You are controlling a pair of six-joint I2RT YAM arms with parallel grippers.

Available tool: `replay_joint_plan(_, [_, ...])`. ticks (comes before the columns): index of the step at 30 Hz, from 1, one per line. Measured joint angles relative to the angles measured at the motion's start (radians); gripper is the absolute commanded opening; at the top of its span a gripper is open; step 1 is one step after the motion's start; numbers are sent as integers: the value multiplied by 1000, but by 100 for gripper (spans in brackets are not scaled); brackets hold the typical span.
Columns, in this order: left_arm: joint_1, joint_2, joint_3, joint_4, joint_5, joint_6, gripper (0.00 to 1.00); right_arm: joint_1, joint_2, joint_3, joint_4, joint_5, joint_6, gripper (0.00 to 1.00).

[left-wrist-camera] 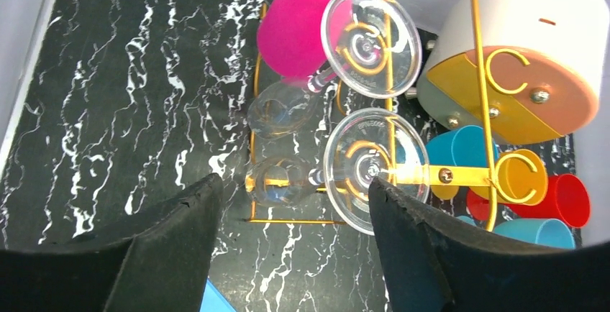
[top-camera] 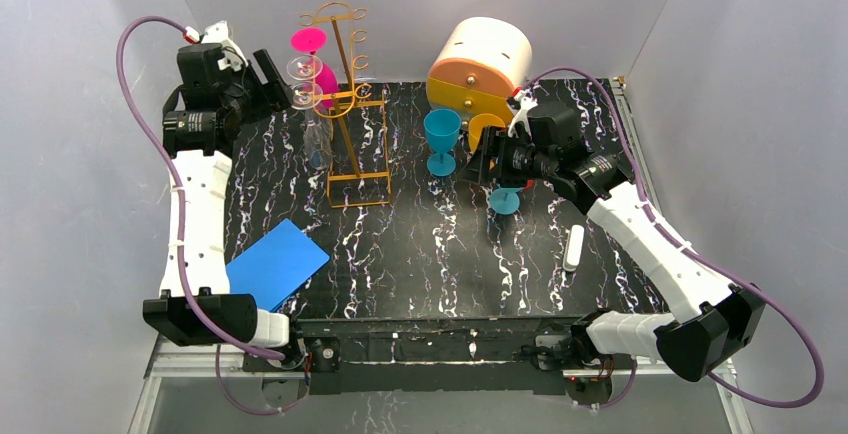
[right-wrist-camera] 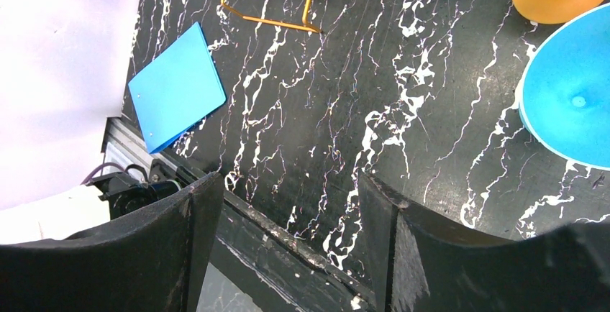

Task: Take the wine glass off the wine glass rack
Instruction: Pick up the wine glass from the wine rack.

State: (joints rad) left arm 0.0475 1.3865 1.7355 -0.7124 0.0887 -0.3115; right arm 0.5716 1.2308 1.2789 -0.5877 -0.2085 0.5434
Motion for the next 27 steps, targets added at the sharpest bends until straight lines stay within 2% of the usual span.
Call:
replay_joint_plan(12, [39, 33, -16, 104, 232, -77, 56, 0, 0, 0, -1, -7, 1, 77])
replay_joint_plan(20, [46, 55, -78, 138, 277, -125, 49, 0, 2, 0, 0, -16, 5, 77])
replay_joint_plan(27, [48, 52, -94, 173, 288, -138, 34, 0, 6, 0, 0, -27, 11, 77])
